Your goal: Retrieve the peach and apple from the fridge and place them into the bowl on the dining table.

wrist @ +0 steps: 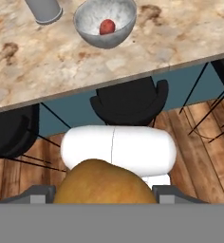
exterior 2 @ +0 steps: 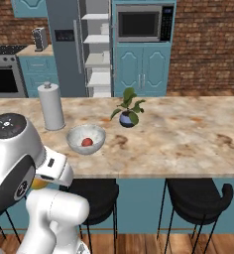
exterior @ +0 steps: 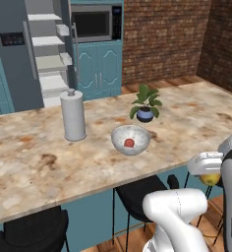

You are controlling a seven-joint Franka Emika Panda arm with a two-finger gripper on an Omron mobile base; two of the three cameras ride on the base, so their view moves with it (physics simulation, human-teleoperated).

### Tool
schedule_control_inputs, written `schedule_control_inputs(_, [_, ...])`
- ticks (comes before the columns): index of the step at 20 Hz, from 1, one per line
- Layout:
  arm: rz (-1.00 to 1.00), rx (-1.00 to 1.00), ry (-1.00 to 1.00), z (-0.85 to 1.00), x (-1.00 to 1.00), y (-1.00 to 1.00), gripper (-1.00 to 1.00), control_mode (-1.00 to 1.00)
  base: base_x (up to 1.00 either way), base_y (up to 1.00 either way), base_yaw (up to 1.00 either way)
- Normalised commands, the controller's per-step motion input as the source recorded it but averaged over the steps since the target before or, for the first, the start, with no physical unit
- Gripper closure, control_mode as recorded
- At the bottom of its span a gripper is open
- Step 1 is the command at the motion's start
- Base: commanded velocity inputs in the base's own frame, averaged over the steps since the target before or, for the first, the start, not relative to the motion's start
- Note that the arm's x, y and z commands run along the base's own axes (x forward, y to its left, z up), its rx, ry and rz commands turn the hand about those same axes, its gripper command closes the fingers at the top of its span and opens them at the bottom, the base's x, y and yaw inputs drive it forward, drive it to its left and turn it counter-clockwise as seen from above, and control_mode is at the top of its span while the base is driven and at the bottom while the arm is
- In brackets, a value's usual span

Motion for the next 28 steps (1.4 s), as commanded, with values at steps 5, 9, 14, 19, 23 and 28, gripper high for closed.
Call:
schedule_control_inputs(5, [0.0, 0.0, 0.0, -0.02, 0.09, 0.0, 1.0, -1.0, 0.12, 0.0, 0.0])
schedule_control_inputs(9, [0.0, 0.02, 0.0, -0.14, 0.79, 0.0, 1.0, -1.0, 0.0, 0.0, 0.0])
schedule_control_inputs(14, [0.04, 0.02, 0.0, -0.03, 0.95, 0.01, 1.0, -1.0, 0.0, 0.0, 0.0])
schedule_control_inputs(19, [0.07, 0.0, -0.03, 0.0, 0.91, 0.1, 1.0, -1.0, 0.0, 0.0, 0.0])
schedule_control_inputs(23, [0.02, 0.0, 0.0, -0.02, 0.82, 0.19, 1.0, -1.0, 0.0, 0.0, 0.0])
schedule_control_inputs(28, [0.0, 0.0, 0.0, -0.15, 0.66, 0.24, 1.0, -1.0, 0.0, 0.0, 0.0])
